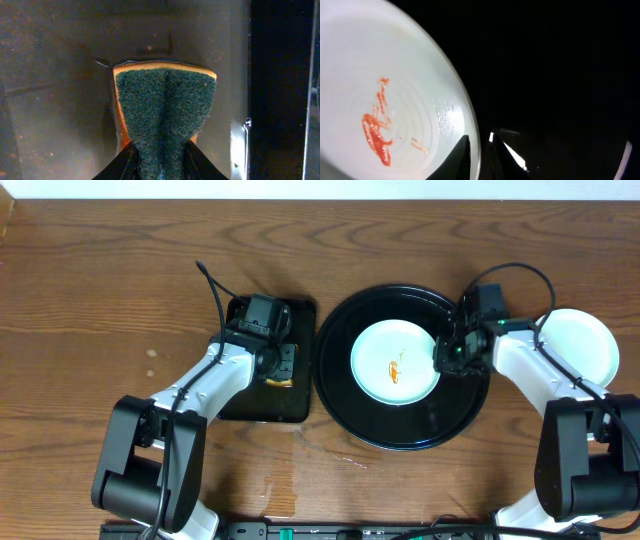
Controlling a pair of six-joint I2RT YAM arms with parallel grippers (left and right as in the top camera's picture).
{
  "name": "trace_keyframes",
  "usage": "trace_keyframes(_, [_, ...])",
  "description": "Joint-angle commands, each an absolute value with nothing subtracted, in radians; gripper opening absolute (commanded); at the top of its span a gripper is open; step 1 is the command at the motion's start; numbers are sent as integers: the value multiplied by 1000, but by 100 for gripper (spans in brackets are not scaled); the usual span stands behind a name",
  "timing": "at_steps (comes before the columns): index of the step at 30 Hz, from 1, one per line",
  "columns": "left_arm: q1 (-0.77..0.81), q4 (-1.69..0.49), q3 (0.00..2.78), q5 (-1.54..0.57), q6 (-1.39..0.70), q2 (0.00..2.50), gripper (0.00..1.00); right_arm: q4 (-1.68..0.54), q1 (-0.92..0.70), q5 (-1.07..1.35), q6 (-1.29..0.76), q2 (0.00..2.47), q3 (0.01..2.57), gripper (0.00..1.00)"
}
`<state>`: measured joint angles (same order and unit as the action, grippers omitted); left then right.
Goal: Clean dirty plates on tray and stack at the side
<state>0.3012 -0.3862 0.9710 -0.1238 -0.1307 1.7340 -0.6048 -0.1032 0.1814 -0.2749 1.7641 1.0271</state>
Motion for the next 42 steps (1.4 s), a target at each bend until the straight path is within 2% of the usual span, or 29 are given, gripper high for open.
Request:
trace_keyframes(1, [298, -392, 958, -107, -136, 1740, 29, -587, -107, 215, -281, 1761, 1005, 13])
trace_keyframes(6, [298, -392, 958, -108, -136, 1740, 29, -591, -107, 215, -281, 1761, 1005, 14])
trace_keyframes(8, [298, -392, 958, -108, -136, 1740, 33, -593, -107, 214, -281, 1761, 1001, 14])
trace_keyframes(17, [298, -387, 958, -107, -136, 1740, 34, -563, -106, 215, -284, 1761, 939, 12])
trace_keyframes(19, [298, -379, 957, -107, -136, 1742, 38, -555, -106, 215, -284, 1761, 933, 10])
trace_keyframes(24, [298, -368, 955, -107, -136, 1756, 58, -549, -106, 215, -284, 1761, 933, 1])
trace_keyframes(27, [298, -368, 955, -107, -136, 1772, 59, -549, -106, 215, -284, 1761, 933, 1])
trace_keyframes(28, [298, -365, 955, -107, -136, 1777, 54, -549, -106, 215, -284, 1761, 933, 1])
trace_keyframes(31, [298, -355, 955, -107, -136, 1786, 11, -549, -106, 215, -284, 1761, 933, 1])
trace_keyframes(32, [298, -349, 955, -107, -136, 1786, 8, -549, -106, 215, -284, 1761, 933, 1])
trace_keyframes(42, [297, -289, 967, -80, -132, 1701, 7, -550, -106, 215, -284, 1761, 933, 1])
